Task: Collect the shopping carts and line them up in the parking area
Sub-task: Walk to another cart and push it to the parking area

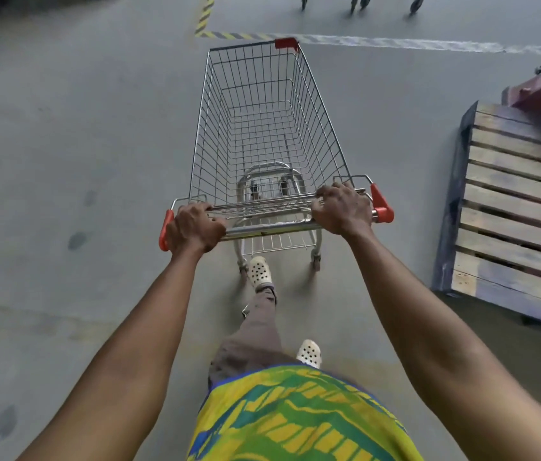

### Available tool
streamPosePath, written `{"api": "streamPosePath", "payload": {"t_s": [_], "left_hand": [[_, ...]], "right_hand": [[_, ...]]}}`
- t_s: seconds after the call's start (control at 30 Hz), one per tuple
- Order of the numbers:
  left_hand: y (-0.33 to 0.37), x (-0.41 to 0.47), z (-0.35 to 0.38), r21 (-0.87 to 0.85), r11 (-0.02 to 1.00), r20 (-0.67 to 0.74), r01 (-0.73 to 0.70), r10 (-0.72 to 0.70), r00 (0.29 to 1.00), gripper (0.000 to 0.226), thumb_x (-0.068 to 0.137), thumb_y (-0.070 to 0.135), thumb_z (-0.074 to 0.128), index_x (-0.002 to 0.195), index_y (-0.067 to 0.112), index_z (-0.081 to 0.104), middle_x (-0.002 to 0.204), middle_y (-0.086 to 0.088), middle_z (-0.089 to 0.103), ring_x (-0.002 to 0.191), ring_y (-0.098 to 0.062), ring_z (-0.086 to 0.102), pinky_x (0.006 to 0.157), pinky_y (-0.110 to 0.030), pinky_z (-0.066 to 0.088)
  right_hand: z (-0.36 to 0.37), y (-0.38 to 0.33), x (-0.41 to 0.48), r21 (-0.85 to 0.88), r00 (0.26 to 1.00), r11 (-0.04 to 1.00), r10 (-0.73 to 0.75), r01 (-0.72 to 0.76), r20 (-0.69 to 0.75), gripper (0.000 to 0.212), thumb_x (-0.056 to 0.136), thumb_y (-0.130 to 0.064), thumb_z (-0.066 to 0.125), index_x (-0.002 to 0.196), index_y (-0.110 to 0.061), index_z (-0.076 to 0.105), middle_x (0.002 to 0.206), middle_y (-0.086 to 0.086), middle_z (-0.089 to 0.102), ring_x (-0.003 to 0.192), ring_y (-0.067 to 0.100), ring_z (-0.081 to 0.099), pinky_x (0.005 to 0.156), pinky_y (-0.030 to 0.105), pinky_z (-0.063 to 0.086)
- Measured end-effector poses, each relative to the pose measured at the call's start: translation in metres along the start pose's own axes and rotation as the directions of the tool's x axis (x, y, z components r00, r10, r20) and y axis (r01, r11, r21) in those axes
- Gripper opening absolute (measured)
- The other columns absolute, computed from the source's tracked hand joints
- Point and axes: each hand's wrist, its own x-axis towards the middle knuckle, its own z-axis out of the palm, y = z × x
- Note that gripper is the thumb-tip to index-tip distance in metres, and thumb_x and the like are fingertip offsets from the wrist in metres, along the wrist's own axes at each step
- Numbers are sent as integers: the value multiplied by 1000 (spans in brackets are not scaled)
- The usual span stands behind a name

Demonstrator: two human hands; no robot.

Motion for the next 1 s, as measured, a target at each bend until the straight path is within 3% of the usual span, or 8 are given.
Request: {"api": "streamPosePath", "payload": {"t_s": [0.17,0.3,0.63,0.83,1.0], "left_hand": [[22,112,-3,-5,1000,13,6,-6,1000,50,78,37,57,126,27,69,124,-4,69,115,-25,60,91,-34,42],[49,201,-8,11,1000,19,-20,19,1000,48,79,34,57,124,24,70,120,-7,69,113,-27,59,84,-35,39],[109,393,-11,-63,997,57,-52,55,997,46,81,33,53,122,18,68,121,-9,66,115,-28,55,92,-38,40],[151,502,-11,-26,997,33,-70,71,997,49,80,35,55,125,23,69,120,-6,68,114,-24,57,84,-30,27],[192,599,-11,-41,996,32,-73,75,997,47,81,34,55,125,26,69,119,-9,69,114,-28,58,88,-35,36]], "right_hand": [[-17,-12,107,26,999,999,32,-32,-3,46,91,-49,47,130,-33,65,124,0,65,116,23,59,83,40,40],[-35,-19,198,7,999,999,42,-42,-9,43,92,-51,47,128,-34,65,126,1,65,115,24,59,81,40,40],[-76,-23,385,2,995,996,93,-93,-26,45,90,-50,44,128,-35,64,126,-1,64,116,23,60,88,41,45],[-98,-17,492,27,991,993,118,-117,-63,44,88,-46,46,125,-34,67,126,2,65,116,25,60,89,40,44],[-118,-9,594,37,989,993,111,-108,-94,44,88,-47,45,125,-34,67,125,2,67,112,24,61,85,40,43]]}}
